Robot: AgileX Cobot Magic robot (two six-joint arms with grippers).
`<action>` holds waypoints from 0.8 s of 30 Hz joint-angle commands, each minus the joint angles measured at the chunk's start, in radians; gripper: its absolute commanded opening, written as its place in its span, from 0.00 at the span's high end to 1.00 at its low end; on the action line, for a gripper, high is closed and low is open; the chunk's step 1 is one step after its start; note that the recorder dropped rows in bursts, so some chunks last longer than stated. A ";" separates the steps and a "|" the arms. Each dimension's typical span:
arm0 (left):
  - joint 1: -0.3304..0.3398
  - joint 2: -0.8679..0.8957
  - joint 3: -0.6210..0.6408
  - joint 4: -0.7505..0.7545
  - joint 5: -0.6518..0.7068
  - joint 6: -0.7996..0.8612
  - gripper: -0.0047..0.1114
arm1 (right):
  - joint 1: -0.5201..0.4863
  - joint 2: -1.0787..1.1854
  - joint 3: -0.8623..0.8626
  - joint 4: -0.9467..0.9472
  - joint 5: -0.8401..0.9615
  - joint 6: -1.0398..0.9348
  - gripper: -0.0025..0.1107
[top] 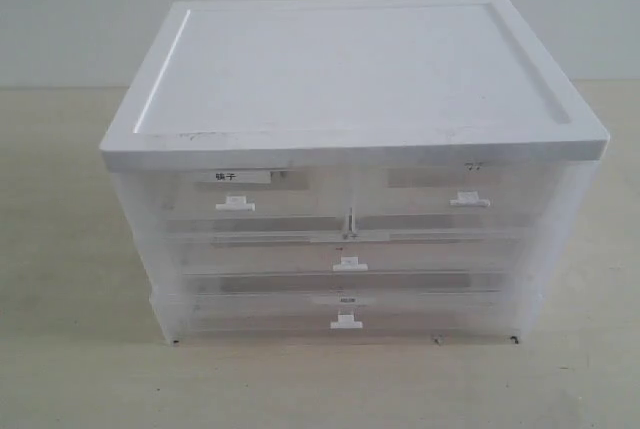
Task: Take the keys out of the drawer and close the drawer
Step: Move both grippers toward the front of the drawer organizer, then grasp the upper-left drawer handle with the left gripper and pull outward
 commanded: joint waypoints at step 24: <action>-0.419 1.114 -0.038 0.055 -0.255 1.211 0.62 | -0.004 0.824 -0.017 -0.371 -0.575 -0.155 0.98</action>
